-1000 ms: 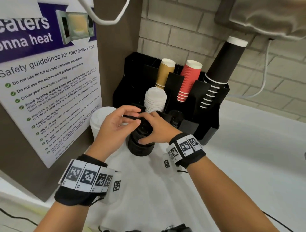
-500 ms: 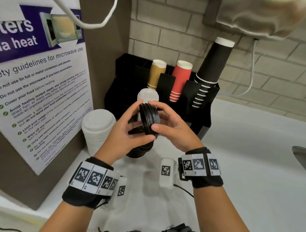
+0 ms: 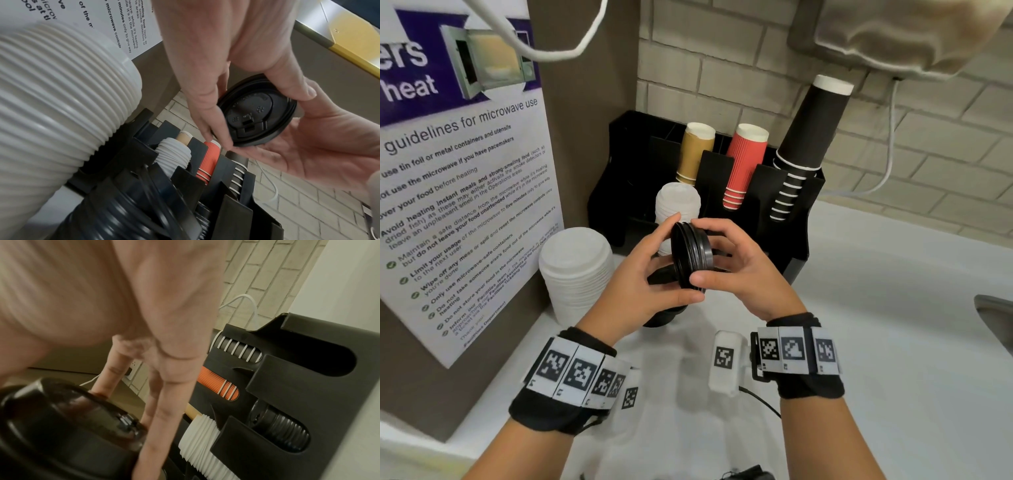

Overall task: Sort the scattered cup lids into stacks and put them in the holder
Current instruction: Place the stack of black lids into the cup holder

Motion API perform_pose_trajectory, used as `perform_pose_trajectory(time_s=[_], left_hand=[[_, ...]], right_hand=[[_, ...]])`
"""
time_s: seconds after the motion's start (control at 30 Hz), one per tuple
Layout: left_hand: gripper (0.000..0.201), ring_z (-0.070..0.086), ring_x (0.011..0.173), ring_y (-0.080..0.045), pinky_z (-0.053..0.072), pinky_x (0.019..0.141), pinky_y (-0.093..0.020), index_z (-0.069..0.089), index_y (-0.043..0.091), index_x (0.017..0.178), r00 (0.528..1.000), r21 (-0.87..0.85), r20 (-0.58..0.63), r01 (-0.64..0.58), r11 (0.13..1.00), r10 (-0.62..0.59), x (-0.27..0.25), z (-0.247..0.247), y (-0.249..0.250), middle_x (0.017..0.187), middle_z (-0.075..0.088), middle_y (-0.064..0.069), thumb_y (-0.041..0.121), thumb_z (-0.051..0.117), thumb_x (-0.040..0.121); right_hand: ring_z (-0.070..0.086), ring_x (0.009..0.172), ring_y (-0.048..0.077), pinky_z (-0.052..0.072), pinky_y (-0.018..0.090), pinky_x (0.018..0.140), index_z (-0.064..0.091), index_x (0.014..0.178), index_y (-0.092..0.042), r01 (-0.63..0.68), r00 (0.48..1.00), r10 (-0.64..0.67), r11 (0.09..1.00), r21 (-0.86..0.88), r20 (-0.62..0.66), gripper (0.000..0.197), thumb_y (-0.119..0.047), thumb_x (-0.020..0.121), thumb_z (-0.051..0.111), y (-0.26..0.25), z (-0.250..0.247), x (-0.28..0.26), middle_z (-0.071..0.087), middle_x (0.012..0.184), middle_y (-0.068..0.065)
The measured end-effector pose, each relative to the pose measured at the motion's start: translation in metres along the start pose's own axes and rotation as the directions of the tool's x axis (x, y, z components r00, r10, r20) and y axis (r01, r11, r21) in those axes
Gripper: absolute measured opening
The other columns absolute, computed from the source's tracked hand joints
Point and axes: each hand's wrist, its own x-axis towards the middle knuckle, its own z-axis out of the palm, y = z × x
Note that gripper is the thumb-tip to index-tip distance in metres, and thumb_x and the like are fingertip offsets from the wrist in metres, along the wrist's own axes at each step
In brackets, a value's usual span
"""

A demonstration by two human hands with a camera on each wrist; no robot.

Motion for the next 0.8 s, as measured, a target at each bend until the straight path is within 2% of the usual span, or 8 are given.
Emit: perform_pose_trajectory(time_s=[0.2,0.3,0.4,0.47,0.57,0.63,0.7,0.8], left_hand=[[0.096,0.054,0.124,-0.007,0.055,0.090,-0.030,0.035,0.048,0.137,1.000,0.014,0.001,0.002,1.000,-0.002,0.002,-0.001,-0.002,0.147,0.040,0.006,0.022,0.083,0.058],[0.096,0.052,0.125,-0.005,0.053,0.093,-0.027,0.031,0.050,0.139,1.000,0.020,-0.011,0.017,1.000,-0.017,0.003,-0.004,-0.003,0.147,0.037,0.012,0.024,0.081,0.061],[0.084,0.052,0.124,-0.003,0.050,0.092,-0.020,0.034,0.054,0.134,0.995,0.077,-0.092,0.042,0.996,-0.035,0.004,-0.012,-0.001,0.143,0.040,0.019,0.039,0.076,0.063],[0.070,0.057,0.118,-0.003,0.050,0.085,-0.014,0.045,0.050,0.128,0.990,0.126,-0.139,0.035,0.991,-0.017,0.003,-0.018,0.002,0.138,0.046,0.018,0.043,0.072,0.064],[0.050,0.061,0.111,-0.004,0.048,0.085,-0.014,0.055,0.045,0.117,0.979,0.174,-0.201,0.031,0.984,0.005,0.002,-0.027,0.004,0.131,0.053,0.014,0.040,0.070,0.070],[0.041,0.063,0.107,-0.004,0.046,0.086,-0.013,0.058,0.041,0.114,0.973,0.192,-0.228,0.026,0.981,0.019,0.001,-0.031,0.004,0.129,0.055,0.012,0.031,0.071,0.077],[0.037,0.063,0.105,-0.004,0.046,0.085,-0.011,0.059,0.039,0.112,0.970,0.208,-0.240,0.024,0.978,0.028,0.000,-0.034,0.003,0.128,0.056,0.011,0.023,0.070,0.082],[0.035,0.063,0.104,-0.004,0.045,0.084,-0.010,0.059,0.040,0.111,0.970,0.223,-0.240,0.028,0.974,0.027,0.000,-0.036,0.004,0.127,0.056,0.011,0.019,0.070,0.084]], right_hand=[[0.064,0.105,0.021,0.054,0.037,0.090,0.055,0.123,-0.026,0.012,1.000,-0.012,1.000,-0.011,0.001,0.058,-0.011,0.073,0.079,0.002,0.002,0.002,0.063,0.111,0.003],[0.063,0.107,0.019,0.055,0.036,0.090,0.056,0.122,-0.027,0.057,0.998,-0.058,0.997,-0.044,-0.002,0.056,-0.013,0.073,0.079,0.001,-0.002,0.013,0.064,0.111,0.001],[0.063,0.106,0.006,0.052,0.022,0.087,0.055,0.123,-0.027,0.142,0.962,-0.177,0.975,-0.173,-0.207,0.057,-0.018,0.073,0.082,0.003,-0.022,0.035,0.064,0.115,-0.004],[0.060,0.108,0.004,0.050,0.019,0.089,0.052,0.124,-0.024,0.116,0.917,-0.233,0.931,-0.346,-0.322,0.059,-0.021,0.074,0.082,0.008,-0.044,0.053,0.061,0.119,-0.006],[0.059,0.109,0.020,0.051,0.030,0.090,0.046,0.125,-0.020,-0.064,0.948,-0.131,0.817,-0.573,-0.291,0.064,-0.021,0.073,0.083,0.024,-0.072,0.074,0.057,0.120,0.004],[0.054,0.112,0.025,0.045,0.030,0.088,0.043,0.128,-0.020,-0.154,0.976,-0.009,0.671,-0.725,-0.216,0.069,-0.022,0.073,0.083,0.035,-0.083,0.084,0.053,0.124,0.010],[0.051,0.115,0.027,0.039,0.028,0.088,0.040,0.133,-0.022,-0.185,0.983,0.094,0.521,-0.833,-0.160,0.074,-0.023,0.072,0.082,0.040,-0.087,0.092,0.049,0.127,0.011],[0.053,0.107,0.026,0.044,0.031,0.084,0.040,0.134,-0.020,-0.178,0.972,0.215,0.398,-0.900,-0.098,0.076,-0.019,0.071,0.082,0.038,-0.082,0.103,0.049,0.125,0.009]])
